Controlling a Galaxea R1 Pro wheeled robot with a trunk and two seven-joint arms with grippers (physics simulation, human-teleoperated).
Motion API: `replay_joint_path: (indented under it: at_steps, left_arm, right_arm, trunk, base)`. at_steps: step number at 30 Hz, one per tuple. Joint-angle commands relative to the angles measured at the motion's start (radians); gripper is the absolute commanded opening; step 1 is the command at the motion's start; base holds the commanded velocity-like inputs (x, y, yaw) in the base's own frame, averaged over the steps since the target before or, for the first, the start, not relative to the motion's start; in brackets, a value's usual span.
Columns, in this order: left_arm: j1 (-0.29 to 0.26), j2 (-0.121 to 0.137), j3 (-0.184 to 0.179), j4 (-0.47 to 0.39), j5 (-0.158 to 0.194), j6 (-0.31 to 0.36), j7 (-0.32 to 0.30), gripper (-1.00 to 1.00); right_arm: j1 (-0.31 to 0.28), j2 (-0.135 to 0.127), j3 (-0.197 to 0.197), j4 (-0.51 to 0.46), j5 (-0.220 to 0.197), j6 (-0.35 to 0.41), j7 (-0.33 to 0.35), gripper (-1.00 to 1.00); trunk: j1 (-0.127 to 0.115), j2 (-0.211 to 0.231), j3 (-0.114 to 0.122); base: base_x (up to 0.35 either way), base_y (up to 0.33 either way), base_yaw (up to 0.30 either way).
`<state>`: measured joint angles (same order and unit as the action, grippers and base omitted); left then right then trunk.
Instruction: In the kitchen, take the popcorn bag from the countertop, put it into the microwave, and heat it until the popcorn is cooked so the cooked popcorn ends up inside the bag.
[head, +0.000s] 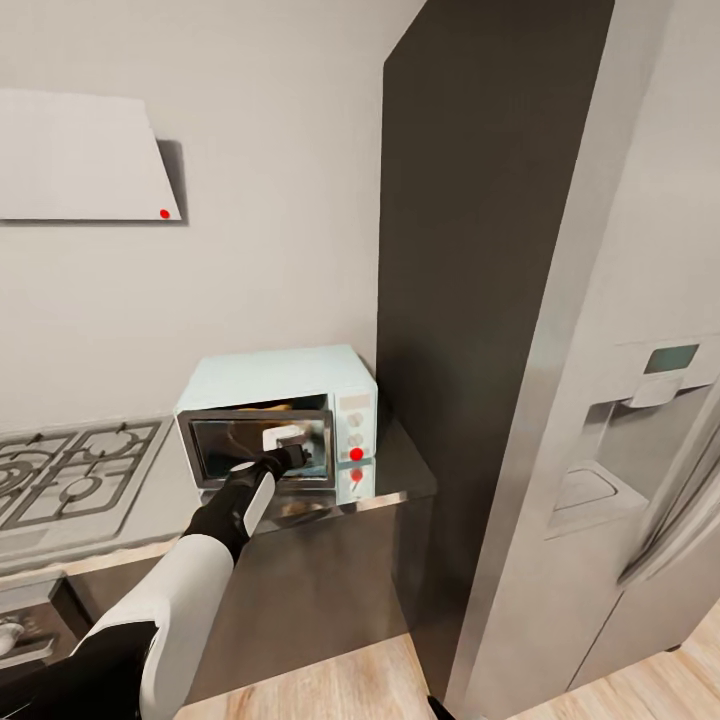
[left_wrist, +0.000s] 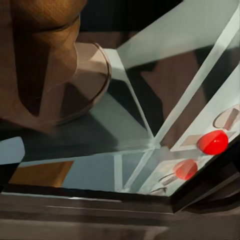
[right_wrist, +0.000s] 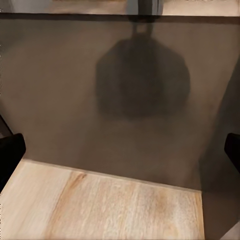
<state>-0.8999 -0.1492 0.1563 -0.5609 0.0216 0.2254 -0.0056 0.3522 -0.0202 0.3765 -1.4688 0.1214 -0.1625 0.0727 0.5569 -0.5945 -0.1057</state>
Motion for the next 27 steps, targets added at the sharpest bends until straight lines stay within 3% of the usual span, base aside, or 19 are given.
replay_joint_path:
  at_steps: [1, 7, 11, 27]
  left_arm:
    - [-0.001, -0.001, 0.005, -0.002, 0.002, 0.006, -0.001, 1.00]
    - [-0.001, -0.001, 0.005, -0.002, 0.002, 0.006, -0.001, 1.00]
    - [-0.001, -0.001, 0.005, -0.002, 0.002, 0.005, -0.001, 1.00]
    - [0.000, -0.001, 0.005, -0.002, 0.001, 0.003, -0.001, 1.00]
  right_arm:
    - [0.000, -0.001, 0.000, -0.001, 0.009, -0.001, 0.001, 1.00]
    - [-0.005, -0.008, 0.008, 0.024, 0.011, -0.001, 0.004, 1.00]
    - [-0.005, -0.008, 0.008, 0.029, 0.036, -0.002, 0.004, 1.00]
    - [-0.006, -0.007, 0.007, 0.028, 0.038, -0.002, 0.002, 1.00]
  trunk:
    - [0.000, -0.002, -0.002]
    - [0.000, -0.002, -0.002]
    - [0.000, -0.002, -0.002]
    - [0.000, -0.002, -0.002]
  base:
    - [0.003, 0.000, 0.000]
    - [0.000, 0.000, 0.000]
    - [0.020, 0.000, 0.000]
    - [0.086, 0.000, 0.000]
